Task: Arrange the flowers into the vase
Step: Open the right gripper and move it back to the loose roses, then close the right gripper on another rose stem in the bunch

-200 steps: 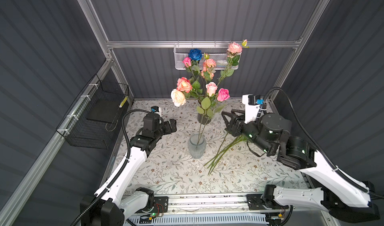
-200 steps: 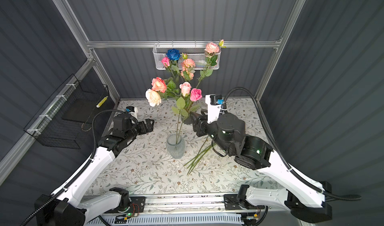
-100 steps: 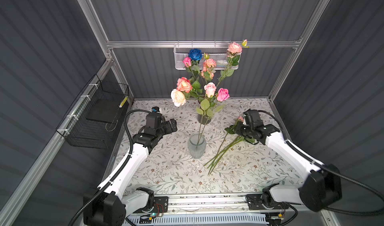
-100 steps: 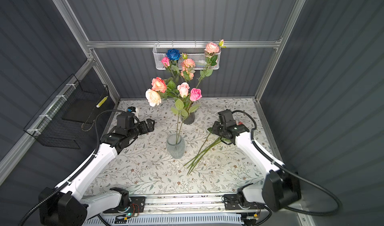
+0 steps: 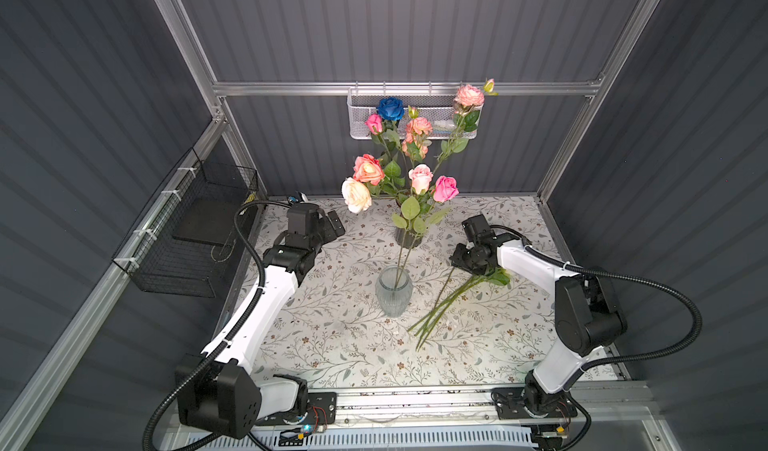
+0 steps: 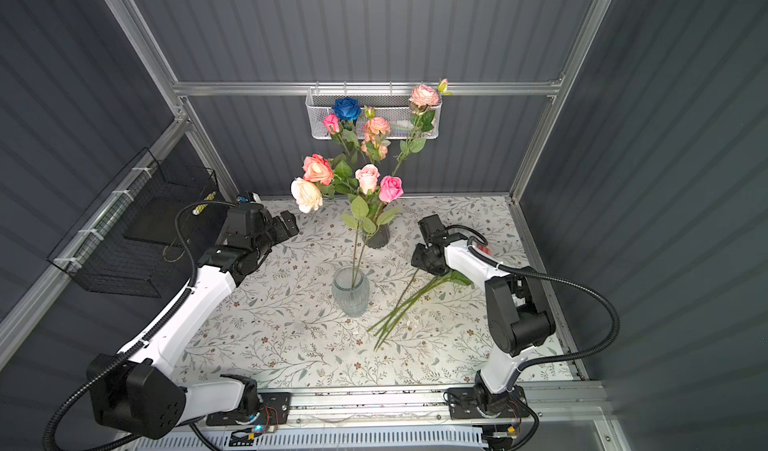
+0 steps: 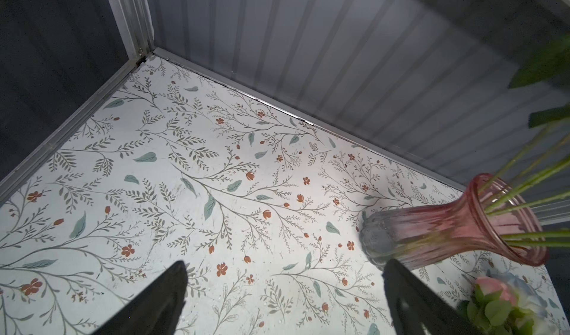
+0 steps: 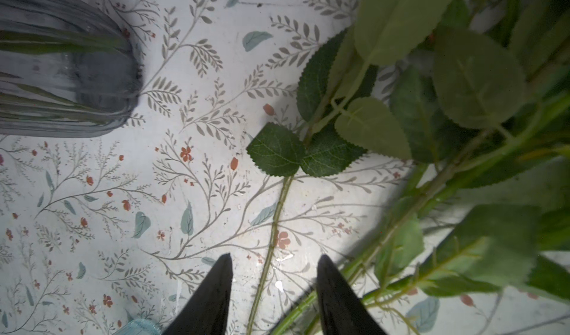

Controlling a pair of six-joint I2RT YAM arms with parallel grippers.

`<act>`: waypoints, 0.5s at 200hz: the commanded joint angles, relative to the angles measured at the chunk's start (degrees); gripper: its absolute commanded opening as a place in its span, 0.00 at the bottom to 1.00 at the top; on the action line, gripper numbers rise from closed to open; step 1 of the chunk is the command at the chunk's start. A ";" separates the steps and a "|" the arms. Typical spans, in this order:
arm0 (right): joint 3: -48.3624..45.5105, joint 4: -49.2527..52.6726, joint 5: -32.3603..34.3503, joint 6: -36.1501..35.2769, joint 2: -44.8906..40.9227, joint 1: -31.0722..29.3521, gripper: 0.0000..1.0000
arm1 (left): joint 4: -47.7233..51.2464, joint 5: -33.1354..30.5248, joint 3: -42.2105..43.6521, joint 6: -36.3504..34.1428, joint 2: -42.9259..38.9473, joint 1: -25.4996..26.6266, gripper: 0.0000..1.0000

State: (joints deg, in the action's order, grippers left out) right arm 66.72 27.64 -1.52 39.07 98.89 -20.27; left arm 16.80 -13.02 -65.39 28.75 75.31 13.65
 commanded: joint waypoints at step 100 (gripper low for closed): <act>10.89 7.83 2.55 1.86 14.09 -0.48 0.38 | -3.00 13.10 4.48 5.18 1.49 -1.58 0.99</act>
State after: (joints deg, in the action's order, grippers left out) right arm 75.79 31.99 -0.49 39.88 110.30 -20.45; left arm 15.38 -3.03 -61.32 32.29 77.45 12.27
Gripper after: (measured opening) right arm 0.405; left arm 0.995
